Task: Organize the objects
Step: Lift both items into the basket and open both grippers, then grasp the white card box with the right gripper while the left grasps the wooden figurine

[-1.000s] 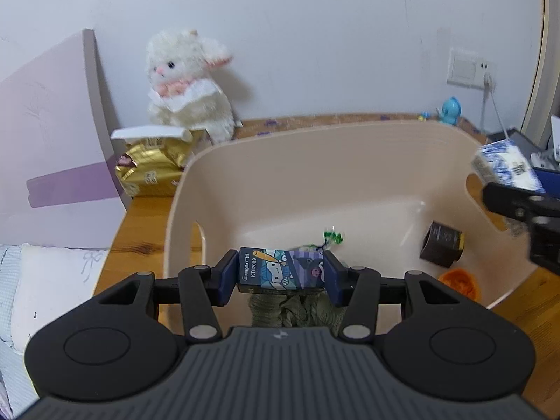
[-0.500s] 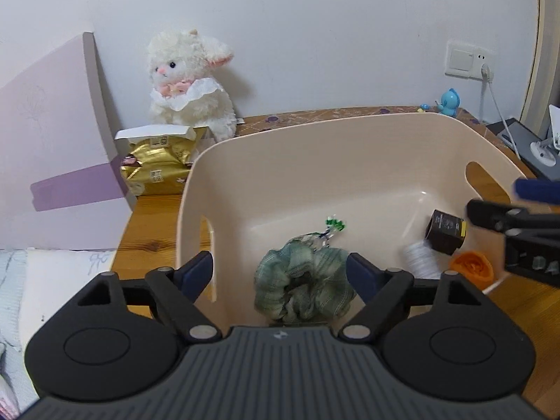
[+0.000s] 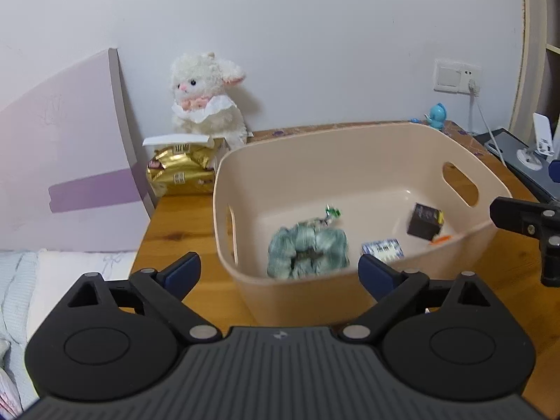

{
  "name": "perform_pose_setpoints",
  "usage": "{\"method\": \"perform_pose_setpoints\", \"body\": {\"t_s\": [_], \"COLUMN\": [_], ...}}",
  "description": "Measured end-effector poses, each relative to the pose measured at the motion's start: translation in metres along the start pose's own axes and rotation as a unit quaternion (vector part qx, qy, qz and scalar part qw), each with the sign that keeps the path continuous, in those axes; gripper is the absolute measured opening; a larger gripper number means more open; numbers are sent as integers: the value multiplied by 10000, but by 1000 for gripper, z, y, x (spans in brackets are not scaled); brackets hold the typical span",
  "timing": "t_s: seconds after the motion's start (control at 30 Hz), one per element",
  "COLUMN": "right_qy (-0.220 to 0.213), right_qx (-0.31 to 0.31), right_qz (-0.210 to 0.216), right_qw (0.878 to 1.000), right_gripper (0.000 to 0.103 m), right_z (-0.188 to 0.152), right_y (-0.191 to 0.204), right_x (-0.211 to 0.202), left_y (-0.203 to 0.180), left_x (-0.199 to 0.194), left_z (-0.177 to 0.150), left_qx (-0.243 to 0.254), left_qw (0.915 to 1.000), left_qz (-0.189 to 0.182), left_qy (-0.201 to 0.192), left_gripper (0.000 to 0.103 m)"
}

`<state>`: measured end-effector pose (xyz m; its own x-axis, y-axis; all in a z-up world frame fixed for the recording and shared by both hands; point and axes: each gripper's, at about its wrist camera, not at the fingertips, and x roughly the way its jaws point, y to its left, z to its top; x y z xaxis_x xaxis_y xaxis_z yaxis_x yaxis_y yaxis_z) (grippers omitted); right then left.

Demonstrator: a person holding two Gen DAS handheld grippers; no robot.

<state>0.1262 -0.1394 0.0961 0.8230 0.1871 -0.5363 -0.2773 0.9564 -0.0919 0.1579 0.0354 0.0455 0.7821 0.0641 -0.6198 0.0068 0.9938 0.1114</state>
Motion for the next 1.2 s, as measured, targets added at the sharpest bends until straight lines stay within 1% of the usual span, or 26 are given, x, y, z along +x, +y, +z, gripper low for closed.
{"method": "perform_pose_setpoints", "body": {"t_s": [0.1,0.27,0.43,0.63,0.77,0.87,1.03,1.2], "right_qy": [76,321,571,891,1115,1267,1428,1535], "right_qx": [1,37,40,-62,35,-13,-57,-45], "right_qz": [18,77,155,232,332,308,287,380], "right_qw": [10000,9994,9982,9957,9932,9915,9893,9874], "right_gripper": [103,103,103,103,103,103,103,103], "right_z": [-9,-27,-50,-75,-89,-96,-103,-105], "right_y": [1,2,1,7,9,15,19,21], "right_x": [-7,-7,-2,8,20,30,46,61], "left_y": [2,2,-1,-3,-2,1,2,6], "left_x": [-8,-14,-8,0,10,18,33,47], "left_z": [-10,-32,-55,-76,-83,-87,-91,-96], "left_qx": [-1,19,37,113,69,-32,-40,-241], "left_qw": [10000,9997,9984,9975,9967,9957,9935,9894], "left_qz": [-29,-131,-256,-269,-248,-343,-458,-774], "left_qy": [58,185,499,639,765,864,1041,1202], "left_gripper": [97,97,97,97,97,97,97,96]}}
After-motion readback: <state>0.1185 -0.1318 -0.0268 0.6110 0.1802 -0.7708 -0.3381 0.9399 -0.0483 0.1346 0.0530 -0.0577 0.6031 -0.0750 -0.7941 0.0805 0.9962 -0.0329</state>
